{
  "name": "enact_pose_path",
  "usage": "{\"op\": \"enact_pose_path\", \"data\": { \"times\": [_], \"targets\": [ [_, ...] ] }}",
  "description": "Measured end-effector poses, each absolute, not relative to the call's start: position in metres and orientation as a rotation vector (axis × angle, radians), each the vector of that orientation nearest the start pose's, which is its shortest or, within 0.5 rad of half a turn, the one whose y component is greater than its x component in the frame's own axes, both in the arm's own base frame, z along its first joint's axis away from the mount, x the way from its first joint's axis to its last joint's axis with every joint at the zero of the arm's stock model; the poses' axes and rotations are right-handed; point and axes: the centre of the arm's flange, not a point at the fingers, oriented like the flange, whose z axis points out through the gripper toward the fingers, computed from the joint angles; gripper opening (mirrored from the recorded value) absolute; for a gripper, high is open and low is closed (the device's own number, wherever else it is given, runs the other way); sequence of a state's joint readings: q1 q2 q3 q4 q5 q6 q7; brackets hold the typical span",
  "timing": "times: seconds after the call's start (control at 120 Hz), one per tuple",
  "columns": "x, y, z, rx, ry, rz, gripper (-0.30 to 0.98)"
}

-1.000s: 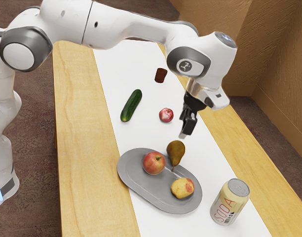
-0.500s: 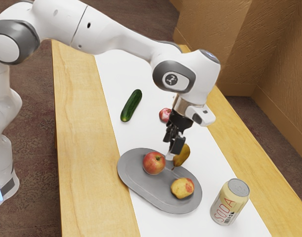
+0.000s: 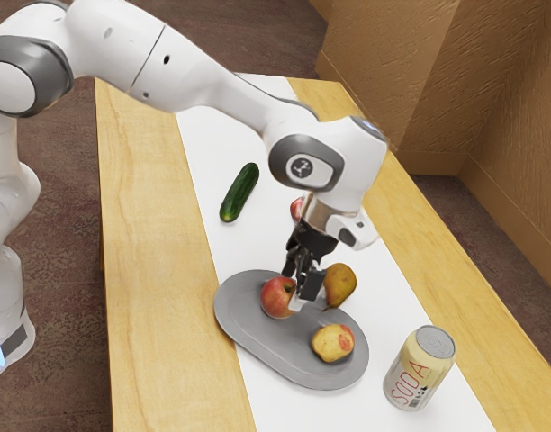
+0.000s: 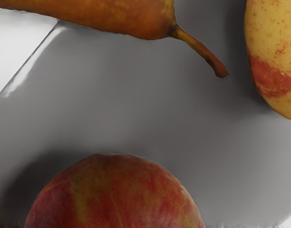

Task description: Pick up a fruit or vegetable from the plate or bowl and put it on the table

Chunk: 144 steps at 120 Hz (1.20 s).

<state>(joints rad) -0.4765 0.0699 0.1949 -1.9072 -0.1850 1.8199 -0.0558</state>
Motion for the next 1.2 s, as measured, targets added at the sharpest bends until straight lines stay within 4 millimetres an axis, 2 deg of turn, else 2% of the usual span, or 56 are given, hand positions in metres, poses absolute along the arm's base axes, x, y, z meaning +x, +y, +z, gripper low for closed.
{"op": "enact_pose_path", "data": {
  "times": [0.283, 0.567, 0.692, 0.842, 0.925, 1.092, 1.142, 1.2],
  "targets": [
    [0.530, -0.161, 0.432, -3.255, 0.207, 0.336, 0.69],
    [0.524, -0.165, 0.419, -3.244, 0.204, 0.377, 0.69],
    [0.524, -0.164, 0.418, -3.240, 0.200, 0.376, 0.48],
    [0.524, -0.163, 0.421, -3.233, 0.196, 0.363, 0.44],
    [0.521, -0.163, 0.437, -3.239, 0.205, 0.319, 0.42],
    [0.510, -0.155, 0.503, -3.207, 0.264, 0.114, 0.42],
    [0.513, -0.130, 0.520, -3.194, 0.215, 0.073, 0.42],
    [0.520, -0.069, 0.532, -3.186, 0.065, 0.049, 0.43]
  ]
}}
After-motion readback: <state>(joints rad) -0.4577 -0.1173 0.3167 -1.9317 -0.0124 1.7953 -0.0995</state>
